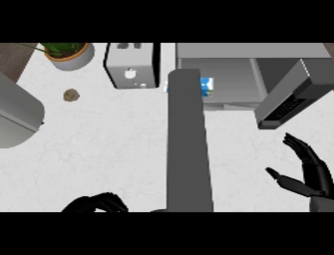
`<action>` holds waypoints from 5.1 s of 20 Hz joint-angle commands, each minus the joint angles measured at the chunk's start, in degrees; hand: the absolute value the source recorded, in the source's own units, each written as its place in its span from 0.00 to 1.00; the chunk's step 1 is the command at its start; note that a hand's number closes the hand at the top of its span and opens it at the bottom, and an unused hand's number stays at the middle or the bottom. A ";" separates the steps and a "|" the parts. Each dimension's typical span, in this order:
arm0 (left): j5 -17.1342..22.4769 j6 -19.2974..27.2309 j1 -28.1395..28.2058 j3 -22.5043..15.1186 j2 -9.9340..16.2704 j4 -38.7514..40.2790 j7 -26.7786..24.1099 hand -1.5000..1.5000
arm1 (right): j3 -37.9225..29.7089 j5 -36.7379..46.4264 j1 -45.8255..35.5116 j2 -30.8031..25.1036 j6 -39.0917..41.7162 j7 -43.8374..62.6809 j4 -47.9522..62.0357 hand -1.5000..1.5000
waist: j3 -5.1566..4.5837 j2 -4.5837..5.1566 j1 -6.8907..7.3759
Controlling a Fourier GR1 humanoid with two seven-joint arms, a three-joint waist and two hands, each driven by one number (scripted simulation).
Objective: Pick up the milk, place it into the microwave and close the microwave
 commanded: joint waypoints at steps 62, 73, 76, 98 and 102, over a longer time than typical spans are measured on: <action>28.65 51.85 -67.87 -43.22 -2.67 42.47 5.89 1.00 | 7.31 -17.87 -0.26 -13.30 20.51 14.84 -30.11 0.00 | -0.04 3.15 -16.84; 34.14 54.12 -77.39 -40.82 -2.66 47.90 7.79 1.00 | 9.48 -21.49 -4.41 -13.94 24.34 19.07 -34.30 0.00 | 0.18 4.51 -21.05; 35.34 55.51 -79.14 -40.42 -2.64 49.07 8.03 1.00 | 9.71 -22.26 -5.20 -14.63 25.10 20.24 -34.66 0.00 | 0.28 4.83 -21.65; 41.57 57.96 -87.36 -39.22 -2.61 54.09 6.92 1.00 | 20.70 -25.04 -12.04 -16.66 37.47 27.95 -49.78 1.00 | 0.67 5.95 -24.73; 42.12 58.64 -86.97 -39.71 -2.59 54.56 6.20 1.00 | 22.41 -25.78 -12.15 -16.93 37.88 29.79 -53.20 1.00 | 0.64 6.00 -25.54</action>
